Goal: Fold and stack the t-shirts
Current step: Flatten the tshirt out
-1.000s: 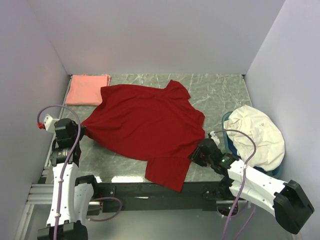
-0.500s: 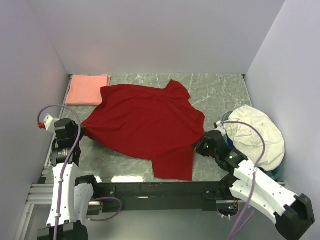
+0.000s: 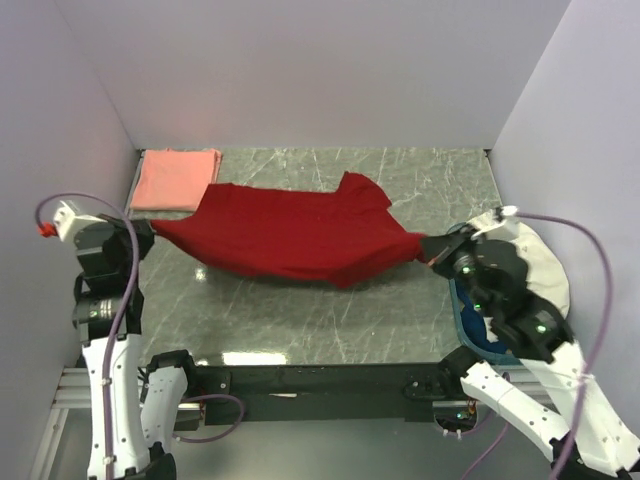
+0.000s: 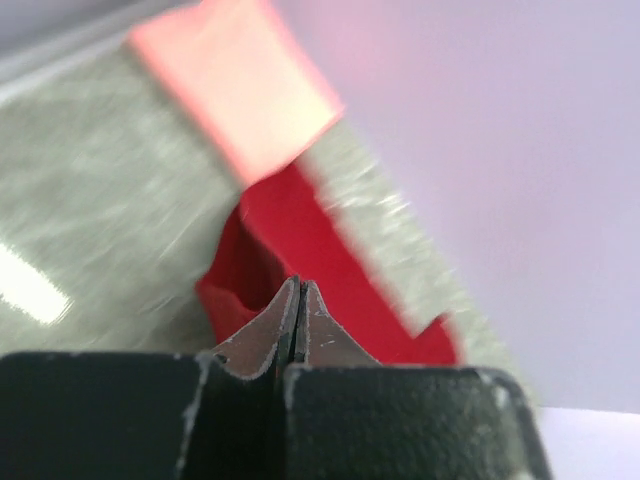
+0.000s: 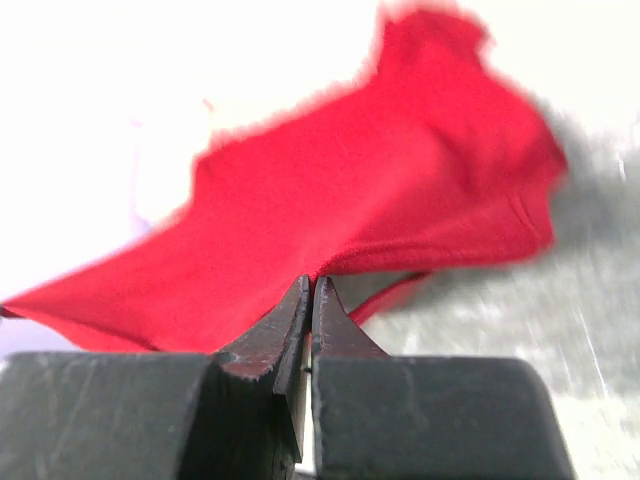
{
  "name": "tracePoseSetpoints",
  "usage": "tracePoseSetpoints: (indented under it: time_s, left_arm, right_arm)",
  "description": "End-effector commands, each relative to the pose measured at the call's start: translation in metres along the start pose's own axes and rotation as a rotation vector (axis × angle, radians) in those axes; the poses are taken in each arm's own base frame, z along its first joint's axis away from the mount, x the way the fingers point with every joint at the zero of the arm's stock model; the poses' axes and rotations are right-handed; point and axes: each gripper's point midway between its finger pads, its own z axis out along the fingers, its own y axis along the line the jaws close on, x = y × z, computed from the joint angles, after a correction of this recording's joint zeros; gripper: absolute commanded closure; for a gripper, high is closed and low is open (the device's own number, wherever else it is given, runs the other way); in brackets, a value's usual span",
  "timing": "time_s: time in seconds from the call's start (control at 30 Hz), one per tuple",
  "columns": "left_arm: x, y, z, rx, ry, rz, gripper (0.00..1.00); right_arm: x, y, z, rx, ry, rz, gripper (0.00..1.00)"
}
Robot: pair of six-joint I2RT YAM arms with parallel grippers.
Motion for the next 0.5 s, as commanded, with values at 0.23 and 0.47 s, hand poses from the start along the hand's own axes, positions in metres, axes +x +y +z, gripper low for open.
tracePoseSetpoints:
  time_s: [0.23, 0.47]
  left_arm:
    - [-0.106, -0.106, -0.103, 0.31, -0.22, -0.003, 0.99]
    - [-0.144, -0.149, -0.128, 0.417, -0.29, -0.028, 0.99]
  right_arm:
    - [-0.147, 0.07, -0.111, -0.178, -0.352, -0.01, 1.0]
    - [-0.196, 0.104, -0.154, -0.278, -0.463, -0.056, 1.0]
